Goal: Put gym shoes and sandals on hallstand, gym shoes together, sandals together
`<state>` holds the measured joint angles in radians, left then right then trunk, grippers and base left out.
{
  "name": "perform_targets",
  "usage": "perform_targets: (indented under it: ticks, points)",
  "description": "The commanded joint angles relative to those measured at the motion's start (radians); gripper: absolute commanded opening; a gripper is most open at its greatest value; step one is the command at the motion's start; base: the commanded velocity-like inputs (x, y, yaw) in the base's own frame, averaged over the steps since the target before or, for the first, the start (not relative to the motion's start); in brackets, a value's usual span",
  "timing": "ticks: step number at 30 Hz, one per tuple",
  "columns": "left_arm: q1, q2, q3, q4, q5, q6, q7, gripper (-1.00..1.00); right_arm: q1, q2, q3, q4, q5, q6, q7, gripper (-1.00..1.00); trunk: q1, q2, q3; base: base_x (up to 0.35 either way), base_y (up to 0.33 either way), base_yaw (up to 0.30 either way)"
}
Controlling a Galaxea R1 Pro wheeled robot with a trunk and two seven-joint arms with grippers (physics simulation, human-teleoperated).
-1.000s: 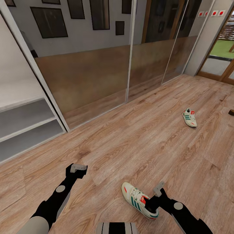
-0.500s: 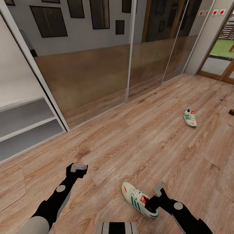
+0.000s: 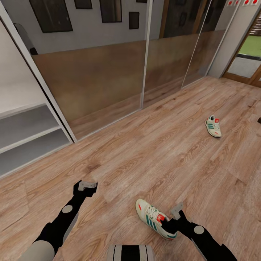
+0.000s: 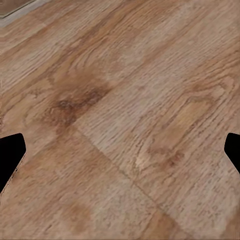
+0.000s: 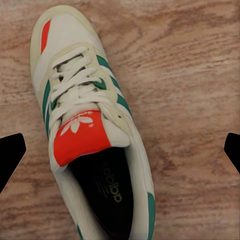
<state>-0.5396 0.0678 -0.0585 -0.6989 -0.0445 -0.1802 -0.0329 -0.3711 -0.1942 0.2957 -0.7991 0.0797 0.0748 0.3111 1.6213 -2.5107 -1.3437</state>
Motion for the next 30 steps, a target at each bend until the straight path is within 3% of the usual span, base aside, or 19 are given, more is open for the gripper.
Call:
perform_targets:
  ticks: [1, 7, 10, 21, 30]
  points:
    - [0.000, -0.002, -0.001, -0.034, -0.005, -0.001, 0.001, 1.00, 0.000, -0.001, 0.001, -0.002, 0.008, 0.005, 0.002, 1.00, 0.000, 0.000, -0.001, 0.000, 0.000, 0.000]
    - [-0.002, -0.005, -0.001, -0.102, -0.005, 0.005, -0.001, 1.00, 0.000, -0.001, 0.000, -0.002, 0.009, 0.005, 0.002, 1.00, 0.000, 0.000, -0.005, 0.000, 0.000, 0.000]
    - [-0.003, -0.003, -0.001, -0.107, -0.005, 0.006, -0.004, 1.00, 0.000, -0.001, 0.000, -0.002, 0.009, 0.005, 0.002, 1.00, 0.002, -0.001, -0.019, 0.000, 0.000, 0.000]
    - [-0.002, -0.001, -0.002, -0.108, -0.005, 0.006, -0.002, 1.00, 0.000, -0.001, 0.001, -0.002, 0.009, 0.005, 0.002, 1.00, 0.002, -0.001, -0.026, 0.000, 0.000, 0.000]
    - [-0.002, 0.000, -0.001, -0.108, -0.005, 0.006, 0.000, 1.00, 0.000, -0.001, 0.001, -0.002, 0.009, 0.005, 0.002, 1.00, 0.003, -0.002, -0.049, 0.000, 0.000, 0.000]
